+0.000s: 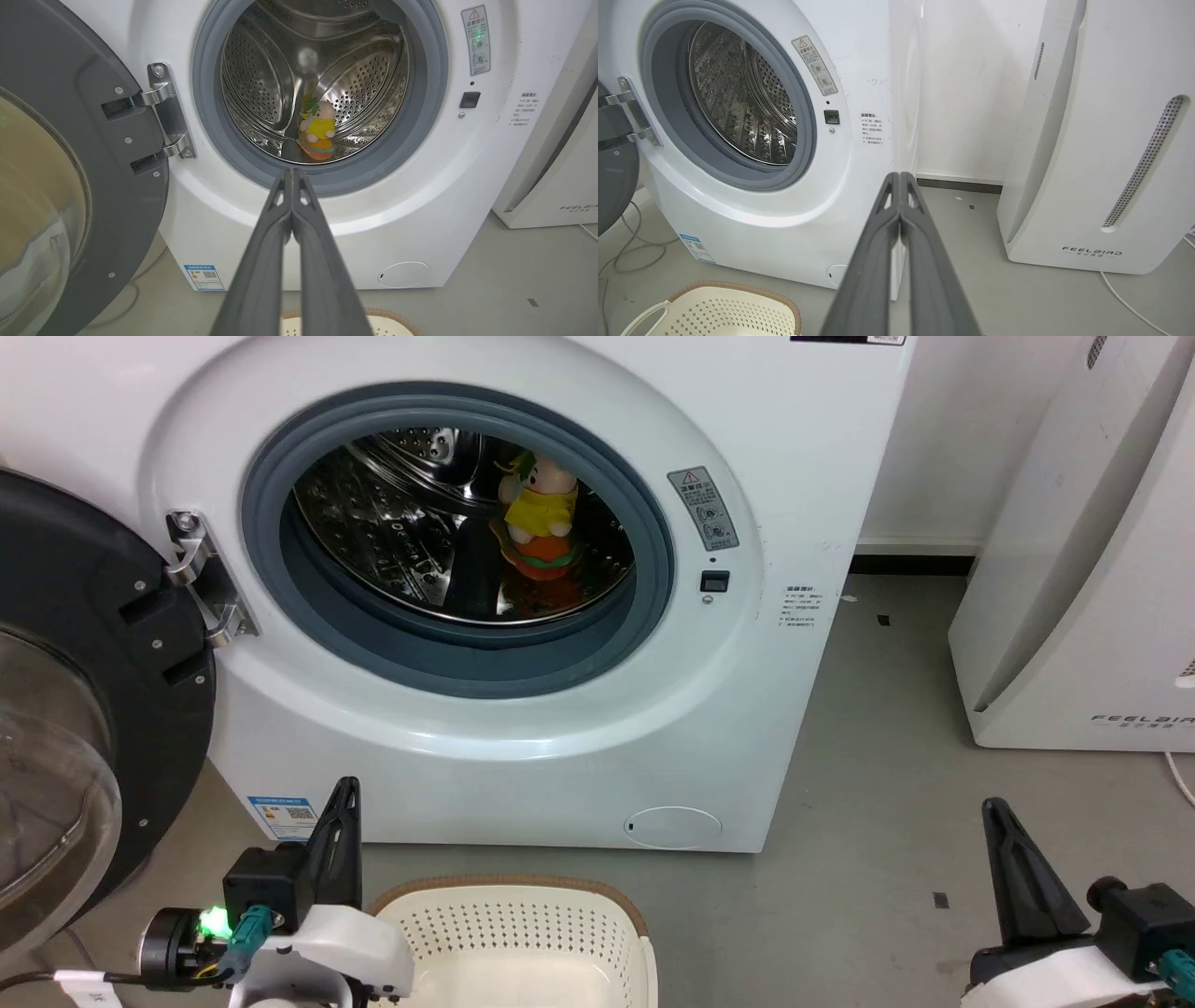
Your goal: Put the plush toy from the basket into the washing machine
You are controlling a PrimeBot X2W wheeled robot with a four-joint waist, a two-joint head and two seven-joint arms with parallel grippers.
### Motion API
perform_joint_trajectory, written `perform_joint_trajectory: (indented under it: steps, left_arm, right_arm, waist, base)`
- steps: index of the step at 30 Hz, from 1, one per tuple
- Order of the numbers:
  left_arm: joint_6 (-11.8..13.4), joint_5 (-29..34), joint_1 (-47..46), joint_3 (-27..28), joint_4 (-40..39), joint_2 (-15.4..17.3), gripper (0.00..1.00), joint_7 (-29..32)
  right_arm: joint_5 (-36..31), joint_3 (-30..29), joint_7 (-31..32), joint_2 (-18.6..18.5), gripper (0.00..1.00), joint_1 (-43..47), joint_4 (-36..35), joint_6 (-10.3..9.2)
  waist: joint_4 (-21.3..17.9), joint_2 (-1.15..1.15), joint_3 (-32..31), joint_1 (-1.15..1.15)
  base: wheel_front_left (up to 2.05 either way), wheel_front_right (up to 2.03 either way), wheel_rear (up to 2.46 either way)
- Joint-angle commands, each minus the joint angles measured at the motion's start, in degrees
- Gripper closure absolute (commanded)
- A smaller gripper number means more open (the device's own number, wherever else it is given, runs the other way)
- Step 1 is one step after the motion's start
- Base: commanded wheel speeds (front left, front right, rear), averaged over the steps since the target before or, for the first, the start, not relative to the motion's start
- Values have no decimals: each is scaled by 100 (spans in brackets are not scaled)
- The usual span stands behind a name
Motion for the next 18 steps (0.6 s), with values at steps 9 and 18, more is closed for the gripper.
perform_joint_trajectory:
  steps: [9, 18]
  left_arm:
    - [56, 57, 133, -15, -158, -36, 100, 127]
    - [75, 73, 174, -31, -266, -46, 100, 232]
  right_arm:
    - [-85, 86, 143, -3, 100, -112, -34, -3]
    - [-121, 152, 250, -3, 100, -134, -39, -3]
  waist:
    - [-27, 0, -5, 0]
    - [-53, 0, -11, 0]
  base:
    - [0, 0, 0]
    - [0, 0, 0]
